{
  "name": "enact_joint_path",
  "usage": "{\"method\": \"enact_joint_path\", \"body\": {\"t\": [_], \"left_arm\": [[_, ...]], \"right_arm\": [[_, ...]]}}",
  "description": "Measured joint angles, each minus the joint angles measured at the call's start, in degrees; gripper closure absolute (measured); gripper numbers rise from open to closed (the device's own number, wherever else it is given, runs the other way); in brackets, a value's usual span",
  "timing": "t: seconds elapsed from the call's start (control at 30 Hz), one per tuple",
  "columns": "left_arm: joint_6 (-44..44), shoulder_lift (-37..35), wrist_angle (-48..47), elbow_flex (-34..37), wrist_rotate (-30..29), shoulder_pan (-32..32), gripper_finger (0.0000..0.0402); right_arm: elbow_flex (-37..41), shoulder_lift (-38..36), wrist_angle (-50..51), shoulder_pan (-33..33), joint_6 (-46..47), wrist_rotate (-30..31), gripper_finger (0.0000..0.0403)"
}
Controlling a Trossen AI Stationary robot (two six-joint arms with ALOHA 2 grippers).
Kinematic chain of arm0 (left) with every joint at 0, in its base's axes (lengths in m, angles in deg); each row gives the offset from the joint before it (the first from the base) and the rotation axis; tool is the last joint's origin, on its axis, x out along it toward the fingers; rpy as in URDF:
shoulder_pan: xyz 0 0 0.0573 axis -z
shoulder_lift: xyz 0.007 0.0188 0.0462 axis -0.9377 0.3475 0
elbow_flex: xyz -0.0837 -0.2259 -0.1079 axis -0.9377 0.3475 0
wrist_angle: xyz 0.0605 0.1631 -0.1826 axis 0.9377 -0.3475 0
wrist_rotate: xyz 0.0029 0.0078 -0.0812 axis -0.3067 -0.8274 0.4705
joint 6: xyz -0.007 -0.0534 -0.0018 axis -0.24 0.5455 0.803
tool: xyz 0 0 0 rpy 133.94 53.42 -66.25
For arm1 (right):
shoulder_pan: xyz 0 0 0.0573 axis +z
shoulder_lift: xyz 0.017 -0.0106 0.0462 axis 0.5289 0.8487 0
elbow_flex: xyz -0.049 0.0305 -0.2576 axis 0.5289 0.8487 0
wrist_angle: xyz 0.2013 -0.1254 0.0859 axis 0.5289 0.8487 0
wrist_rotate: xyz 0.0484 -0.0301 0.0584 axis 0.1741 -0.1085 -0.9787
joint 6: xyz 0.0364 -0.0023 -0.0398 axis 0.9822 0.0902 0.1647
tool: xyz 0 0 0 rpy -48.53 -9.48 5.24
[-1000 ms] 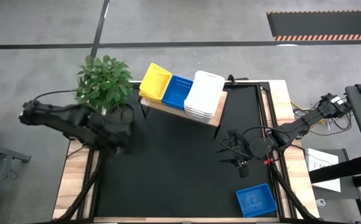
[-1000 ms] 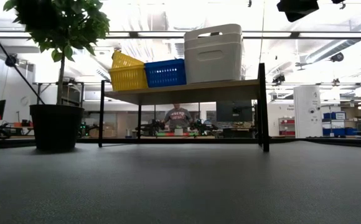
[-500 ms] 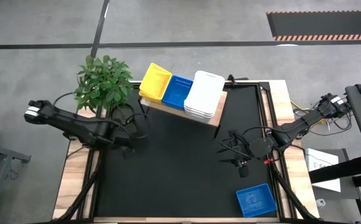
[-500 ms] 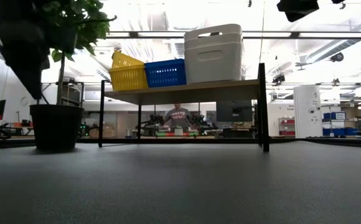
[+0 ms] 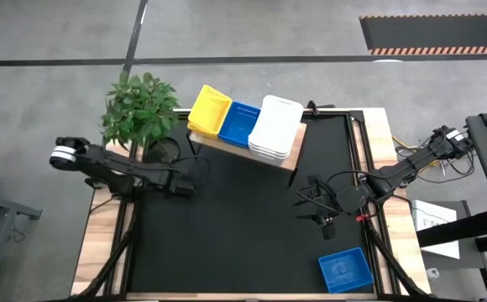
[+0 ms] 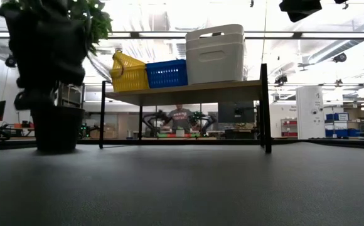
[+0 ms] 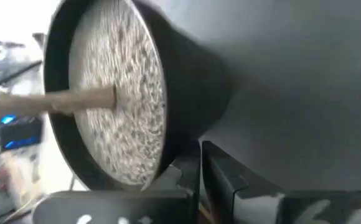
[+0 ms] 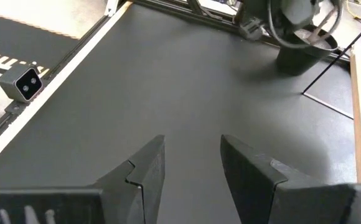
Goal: Stack baskets on shelf by color
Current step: Stack the yellow bin on top of the other yellow bins on the shelf
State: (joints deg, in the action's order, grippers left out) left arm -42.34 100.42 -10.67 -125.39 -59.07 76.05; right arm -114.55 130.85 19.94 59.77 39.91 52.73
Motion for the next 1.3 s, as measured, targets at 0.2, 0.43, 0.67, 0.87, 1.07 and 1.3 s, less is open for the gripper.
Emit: {"method": "enact_joint_path", "body": {"t": [0.2,0.43,0.67,0.87,1.07,1.3], "left_arm": [[-0.1,3.2,0.0,3.1,-0.9,-4.9,0.0402],[1.2,4.7,0.6,2.9,-2.2,-11.3,0.0402],[4.1,5.7,-0.3,2.8,-5.9,-18.9,0.0402],[0.9,4.7,-1.2,1.6,-0.6,-20.5,0.0402],[-1.9,2.2,-4.3,-3.5,23.2,-15.3,0.0401],[-1.2,-7.1,1.1,-10.5,33.7,-1.5,0.0401]], "right_arm": [[0.0,0.0,0.0,0.0,0.0,0.0,0.0253],[0.0,0.0,0.0,0.0,0.0,0.4,0.0251],[0.0,0.0,0.0,0.0,-0.1,0.4,0.0254],[0.0,0.0,0.0,0.0,-0.1,0.4,0.0247],[0.0,0.0,0.4,0.0,2.0,0.4,0.0252],[1.2,0.2,0.4,0.0,8.5,-0.1,0.0252]]}}
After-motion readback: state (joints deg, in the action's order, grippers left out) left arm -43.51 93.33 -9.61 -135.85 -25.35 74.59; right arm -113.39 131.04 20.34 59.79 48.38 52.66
